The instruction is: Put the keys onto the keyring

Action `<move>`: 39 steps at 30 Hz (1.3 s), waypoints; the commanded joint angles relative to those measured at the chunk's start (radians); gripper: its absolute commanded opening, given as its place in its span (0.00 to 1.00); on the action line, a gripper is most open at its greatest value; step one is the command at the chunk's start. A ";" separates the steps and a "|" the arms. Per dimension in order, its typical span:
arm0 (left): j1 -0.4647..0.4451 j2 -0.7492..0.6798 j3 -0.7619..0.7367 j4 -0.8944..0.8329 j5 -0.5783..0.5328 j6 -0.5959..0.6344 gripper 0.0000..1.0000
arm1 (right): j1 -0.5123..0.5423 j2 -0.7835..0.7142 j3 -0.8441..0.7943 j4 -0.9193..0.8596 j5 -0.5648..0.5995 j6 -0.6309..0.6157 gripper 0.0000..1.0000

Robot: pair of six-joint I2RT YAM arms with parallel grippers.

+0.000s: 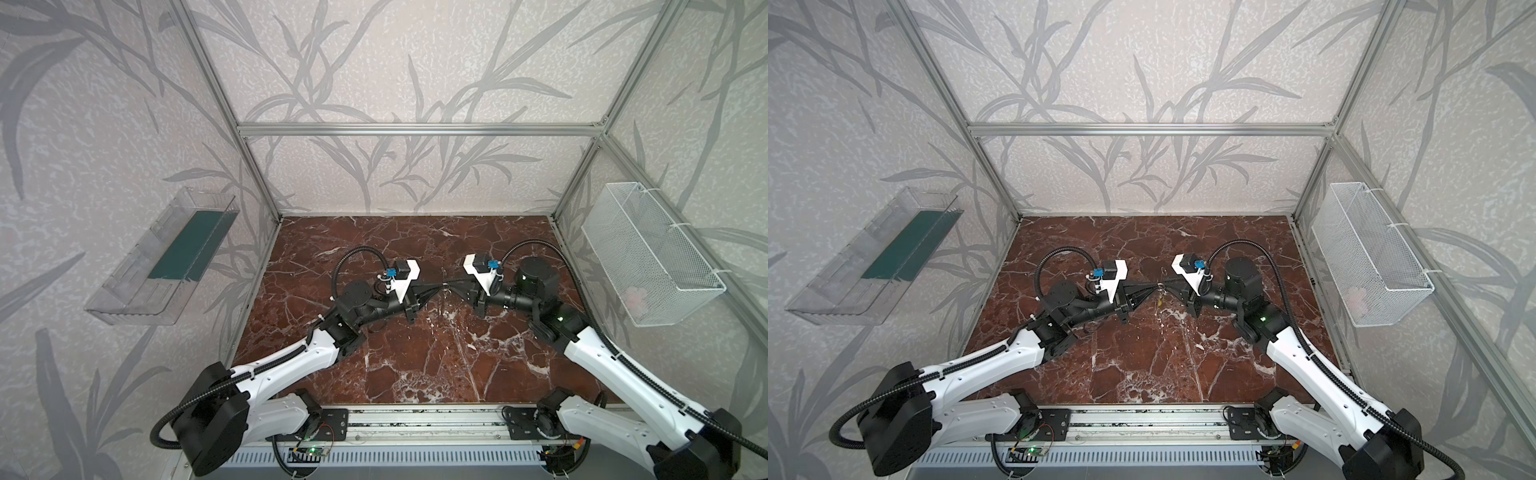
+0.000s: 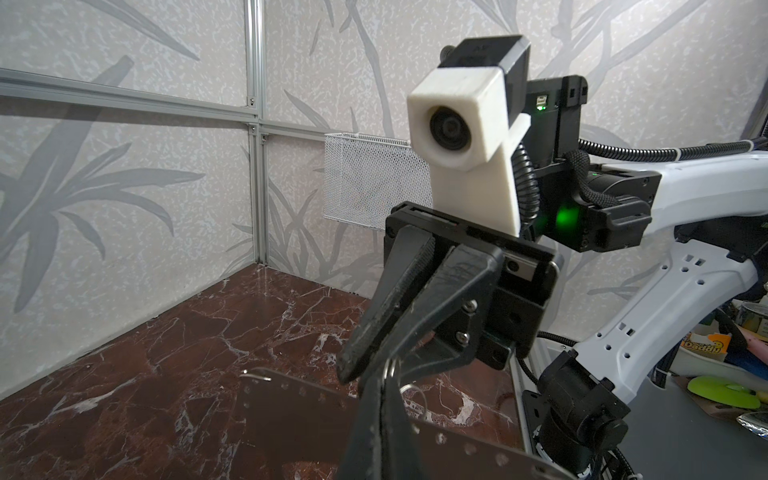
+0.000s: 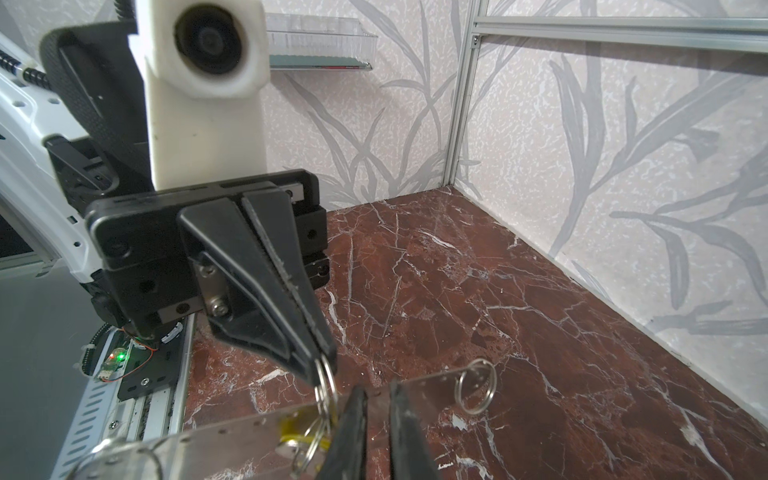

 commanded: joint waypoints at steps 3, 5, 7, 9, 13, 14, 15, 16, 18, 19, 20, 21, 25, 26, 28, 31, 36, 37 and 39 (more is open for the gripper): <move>0.004 -0.030 0.012 0.031 -0.024 0.001 0.00 | 0.007 -0.030 0.005 -0.028 -0.017 -0.001 0.14; 0.004 -0.028 0.009 0.032 -0.024 0.000 0.00 | 0.006 -0.034 0.005 -0.032 -0.026 -0.001 0.14; 0.005 -0.027 0.010 0.035 -0.024 -0.001 0.00 | 0.007 -0.039 0.005 -0.035 -0.032 0.002 0.14; 0.004 -0.027 0.007 0.040 -0.025 -0.004 0.00 | 0.006 -0.039 0.006 -0.040 -0.041 0.003 0.14; 0.005 -0.033 0.002 0.046 -0.030 -0.004 0.00 | 0.007 -0.037 0.002 -0.041 -0.065 0.009 0.14; 0.005 -0.035 0.002 0.045 -0.030 -0.004 0.00 | 0.006 -0.037 0.002 -0.043 -0.070 0.011 0.14; 0.003 -0.036 0.003 0.043 -0.031 -0.004 0.00 | 0.007 -0.039 0.002 -0.043 -0.075 0.012 0.14; 0.005 -0.036 0.004 0.041 -0.029 -0.002 0.00 | 0.007 -0.040 0.000 -0.040 -0.078 0.016 0.14; 0.004 -0.035 0.007 0.037 -0.024 -0.002 0.00 | 0.007 -0.045 -0.003 -0.029 -0.081 0.023 0.14; 0.004 -0.032 0.009 0.030 -0.020 -0.002 0.00 | 0.006 -0.045 -0.003 -0.022 -0.083 0.026 0.14; 0.004 -0.030 0.012 0.025 -0.019 -0.003 0.00 | 0.007 -0.046 -0.003 -0.020 -0.086 0.026 0.14; 0.003 -0.027 0.013 0.025 -0.018 -0.004 0.00 | 0.006 -0.045 -0.003 -0.016 -0.088 0.029 0.14; 0.004 -0.022 0.014 0.032 -0.008 -0.010 0.00 | 0.007 -0.040 0.000 -0.003 -0.085 0.033 0.14; 0.004 -0.023 0.015 0.031 -0.004 -0.011 0.00 | 0.007 -0.038 0.000 0.000 -0.084 0.033 0.14; 0.003 -0.021 0.019 0.023 0.006 -0.012 0.00 | 0.007 -0.031 0.001 0.008 -0.080 0.035 0.14; 0.004 -0.021 0.024 0.015 0.017 -0.012 0.00 | 0.007 -0.021 0.005 0.013 -0.069 0.037 0.14; 0.004 -0.019 0.028 0.004 0.032 -0.011 0.00 | 0.007 -0.018 0.002 0.028 -0.055 0.040 0.16; 0.005 -0.018 0.031 0.000 0.038 -0.012 0.00 | 0.007 -0.017 0.004 0.029 -0.055 0.039 0.16; 0.005 -0.015 0.035 -0.005 0.044 -0.012 0.00 | 0.006 -0.014 0.007 0.029 -0.055 0.040 0.16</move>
